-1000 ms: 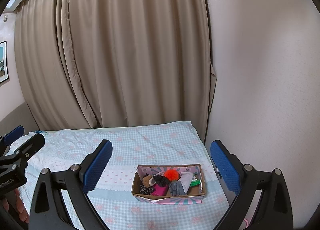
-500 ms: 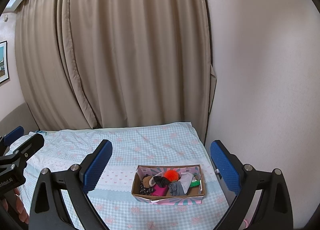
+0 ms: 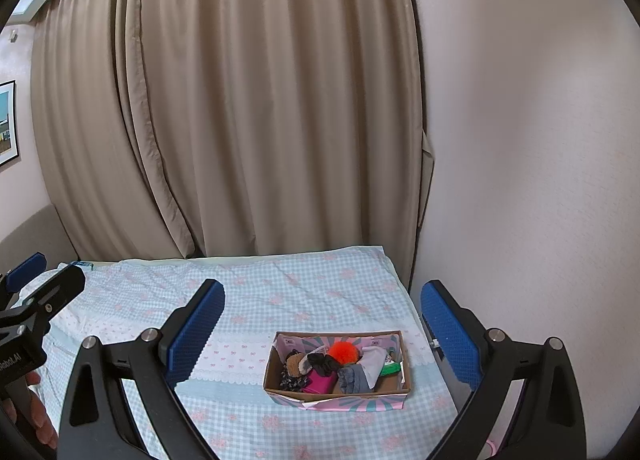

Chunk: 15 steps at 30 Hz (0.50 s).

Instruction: Organize soft objects

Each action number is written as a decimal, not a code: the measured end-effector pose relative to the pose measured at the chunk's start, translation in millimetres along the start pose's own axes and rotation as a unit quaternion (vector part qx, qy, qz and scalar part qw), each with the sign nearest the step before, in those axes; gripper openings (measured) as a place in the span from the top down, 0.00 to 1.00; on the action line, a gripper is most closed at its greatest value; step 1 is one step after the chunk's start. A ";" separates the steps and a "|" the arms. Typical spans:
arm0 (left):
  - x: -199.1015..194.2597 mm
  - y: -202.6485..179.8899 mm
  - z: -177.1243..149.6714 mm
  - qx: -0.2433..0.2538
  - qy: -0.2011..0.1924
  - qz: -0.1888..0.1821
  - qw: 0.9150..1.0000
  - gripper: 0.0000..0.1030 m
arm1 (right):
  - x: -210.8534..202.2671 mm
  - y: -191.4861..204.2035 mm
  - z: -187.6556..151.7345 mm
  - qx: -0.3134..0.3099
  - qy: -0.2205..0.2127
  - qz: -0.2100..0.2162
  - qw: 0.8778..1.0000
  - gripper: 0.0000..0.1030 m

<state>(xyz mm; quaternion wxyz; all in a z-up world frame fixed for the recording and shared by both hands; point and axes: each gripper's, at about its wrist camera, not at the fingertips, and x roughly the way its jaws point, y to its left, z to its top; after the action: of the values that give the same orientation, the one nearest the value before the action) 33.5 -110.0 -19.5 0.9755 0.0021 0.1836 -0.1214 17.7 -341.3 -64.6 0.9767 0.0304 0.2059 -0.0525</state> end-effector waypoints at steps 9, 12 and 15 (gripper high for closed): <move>-6.9 -3.7 0.2 0.024 -0.028 0.032 0.999 0.00 | 0.5 -1.0 -0.5 0.000 0.001 0.001 1.000 0.05; -6.7 -4.0 -0.2 0.028 -0.030 0.040 0.998 0.00 | 1.1 -1.2 -0.8 0.000 0.002 0.001 1.000 0.05; -3.9 -1.4 -2.5 0.025 -0.028 0.032 0.999 0.00 | 3.8 0.2 -1.4 0.002 0.007 0.001 1.000 0.05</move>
<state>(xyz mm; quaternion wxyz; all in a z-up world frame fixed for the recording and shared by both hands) 28.7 -110.3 -20.3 0.9833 0.0288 0.1531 -0.0945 20.6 -341.3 -67.4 0.9753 0.0332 0.2123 -0.0514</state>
